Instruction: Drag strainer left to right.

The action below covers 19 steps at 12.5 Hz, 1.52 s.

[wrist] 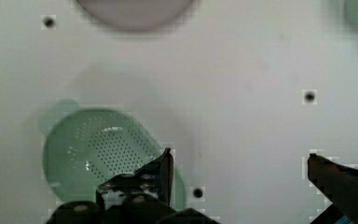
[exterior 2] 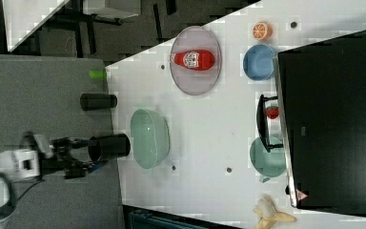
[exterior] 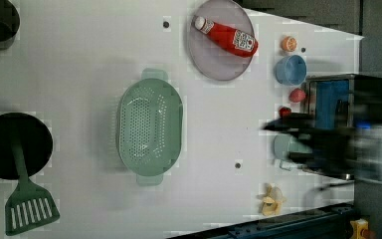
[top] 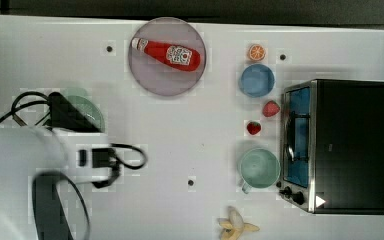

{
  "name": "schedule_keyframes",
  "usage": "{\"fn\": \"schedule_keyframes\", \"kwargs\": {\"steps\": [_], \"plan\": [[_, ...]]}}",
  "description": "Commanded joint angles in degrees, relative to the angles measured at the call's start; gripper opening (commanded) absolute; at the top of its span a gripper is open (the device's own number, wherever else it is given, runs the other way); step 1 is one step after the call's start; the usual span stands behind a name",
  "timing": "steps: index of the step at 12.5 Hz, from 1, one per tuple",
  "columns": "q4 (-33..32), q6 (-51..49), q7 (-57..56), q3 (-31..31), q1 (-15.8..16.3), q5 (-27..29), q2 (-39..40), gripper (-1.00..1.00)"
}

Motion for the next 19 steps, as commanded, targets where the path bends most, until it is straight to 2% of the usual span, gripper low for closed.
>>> {"fn": "schedule_keyframes", "kwargs": {"steps": [1, 4, 8, 13, 17, 19], "plan": [[-1.7, 5.4, 23.9, 6.2, 0.7, 0.6, 6.3, 1.00], [-3.1, 14.3, 39.9, 8.8, 0.9, -0.3, 15.2, 1.00], [-5.3, 26.4, 51.8, 8.1, 1.1, -1.2, 25.0, 1.00], [-8.0, 39.6, 53.5, 6.3, 1.6, -5.8, 33.5, 1.00], [-7.9, 43.3, 53.7, 1.2, 4.1, -9.4, 36.7, 1.00], [-8.3, 43.3, 53.8, -1.0, 5.2, -9.4, 36.9, 1.00]]}}
